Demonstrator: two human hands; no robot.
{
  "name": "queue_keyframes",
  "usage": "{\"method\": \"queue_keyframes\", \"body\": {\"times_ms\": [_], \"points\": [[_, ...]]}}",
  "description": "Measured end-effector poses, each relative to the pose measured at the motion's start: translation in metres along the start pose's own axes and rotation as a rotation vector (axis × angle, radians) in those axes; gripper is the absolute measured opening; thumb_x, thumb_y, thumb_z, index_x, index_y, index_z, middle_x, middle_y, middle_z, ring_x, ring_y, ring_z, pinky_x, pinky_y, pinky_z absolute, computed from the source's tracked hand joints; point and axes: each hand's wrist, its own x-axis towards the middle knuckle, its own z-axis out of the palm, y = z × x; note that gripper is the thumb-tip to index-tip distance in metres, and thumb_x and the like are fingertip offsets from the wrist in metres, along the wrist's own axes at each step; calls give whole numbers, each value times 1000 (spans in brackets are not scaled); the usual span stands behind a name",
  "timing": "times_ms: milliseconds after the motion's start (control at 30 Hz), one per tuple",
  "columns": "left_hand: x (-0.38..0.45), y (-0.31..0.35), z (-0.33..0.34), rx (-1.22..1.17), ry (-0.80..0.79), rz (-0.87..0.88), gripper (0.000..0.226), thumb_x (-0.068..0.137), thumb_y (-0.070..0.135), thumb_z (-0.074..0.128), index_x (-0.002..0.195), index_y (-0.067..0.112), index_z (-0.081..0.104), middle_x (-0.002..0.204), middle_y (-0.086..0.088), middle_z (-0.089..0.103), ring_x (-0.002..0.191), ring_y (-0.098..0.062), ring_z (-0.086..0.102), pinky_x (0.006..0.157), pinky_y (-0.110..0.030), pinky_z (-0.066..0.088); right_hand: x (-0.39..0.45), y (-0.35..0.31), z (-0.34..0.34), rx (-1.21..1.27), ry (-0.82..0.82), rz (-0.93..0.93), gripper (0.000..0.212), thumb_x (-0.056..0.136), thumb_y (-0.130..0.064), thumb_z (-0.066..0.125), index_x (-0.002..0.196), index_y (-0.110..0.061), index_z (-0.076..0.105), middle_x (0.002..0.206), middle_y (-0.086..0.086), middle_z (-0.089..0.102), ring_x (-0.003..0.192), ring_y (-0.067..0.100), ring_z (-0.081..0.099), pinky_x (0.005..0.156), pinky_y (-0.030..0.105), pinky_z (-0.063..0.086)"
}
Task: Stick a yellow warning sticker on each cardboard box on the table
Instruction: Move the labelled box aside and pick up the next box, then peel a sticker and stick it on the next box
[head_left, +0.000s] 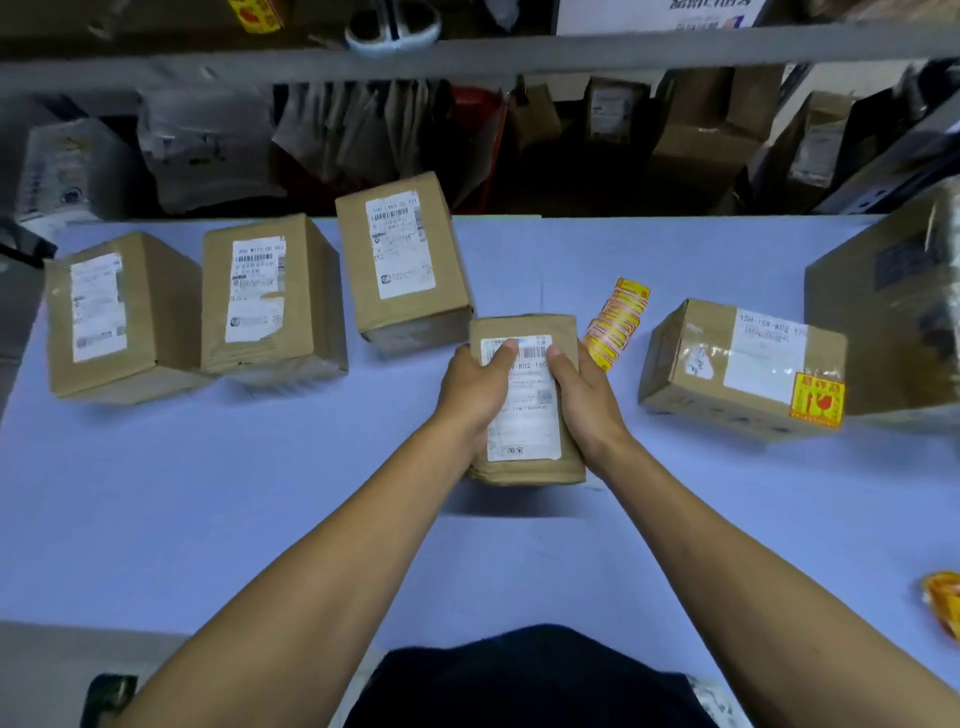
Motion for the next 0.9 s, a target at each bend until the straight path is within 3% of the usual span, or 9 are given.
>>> {"method": "queue_keyframes", "body": {"times_ms": [167, 267, 367, 433, 533, 633, 767, 900], "points": [[-12, -45, -22, 74, 36, -1, 26, 94, 39, 60, 103, 17, 70, 99, -4, 76, 91, -25, 73, 88, -48, 58, -18, 37, 19, -104, -40, 114, 61, 97, -55, 43, 151, -25, 38, 148, 2, 52, 133, 23, 52, 113, 46, 40], [-14, -61, -29, 205, 104, 36, 39, 94, 49, 57, 116, 17, 61, 106, 1, 71, 97, -22, 69, 88, -41, 56, -23, 47, 29, -138, -39, 131, 62, 96, -57, 40, 151, -28, 37, 150, 0, 51, 135, 23, 50, 114, 46, 38], [-15, -68, -30, 332, 164, 78, 45, 94, 56, 52, 119, 19, 52, 90, 14, 60, 88, -17, 61, 71, -29, 46, -21, 49, 32, -178, -36, 126, 65, 95, -58, 38, 152, -29, 35, 152, -1, 48, 137, 23, 48, 115, 46, 36], [-16, -70, -29, 405, 176, 119, 46, 96, 57, 49, 121, 18, 49, 89, 13, 58, 85, -17, 57, 69, -28, 42, -20, 48, 31, -203, -37, 108, 62, 96, -59, 36, 152, -31, 36, 151, -3, 50, 136, 22, 49, 115, 45, 36], [-18, -72, -29, 455, 205, 198, 46, 97, 55, 47, 124, 17, 49, 99, 7, 62, 86, -17, 58, 72, -28, 42, -23, 47, 28, -230, -40, 79, 53, 98, -59, 36, 145, -37, 42, 141, -11, 57, 128, 17, 55, 110, 41, 41], [-20, -73, -30, 399, 210, 195, 43, 97, 54, 49, 126, 23, 52, 98, 13, 64, 88, -13, 61, 69, -23, 45, -25, 47, 30, -179, -27, 63, 37, 99, -54, 39, 132, -42, 50, 127, -15, 64, 116, 14, 62, 106, 41, 46], [-18, -74, -38, 360, 208, 206, 38, 96, 53, 51, 123, 27, 55, 97, 15, 65, 88, -10, 63, 72, -22, 48, -23, 48, 36, -148, -36, 83, 53, 100, -53, 39, 150, -34, 38, 145, -5, 56, 128, 19, 56, 111, 44, 41], [-11, -69, -40, 379, 199, 196, 41, 97, 53, 50, 126, 23, 54, 97, 14, 63, 87, -11, 62, 67, -19, 44, -13, 44, 41, -171, -35, 109, 59, 101, -55, 37, 154, -30, 32, 151, -2, 49, 134, 21, 50, 114, 44, 38]]}}
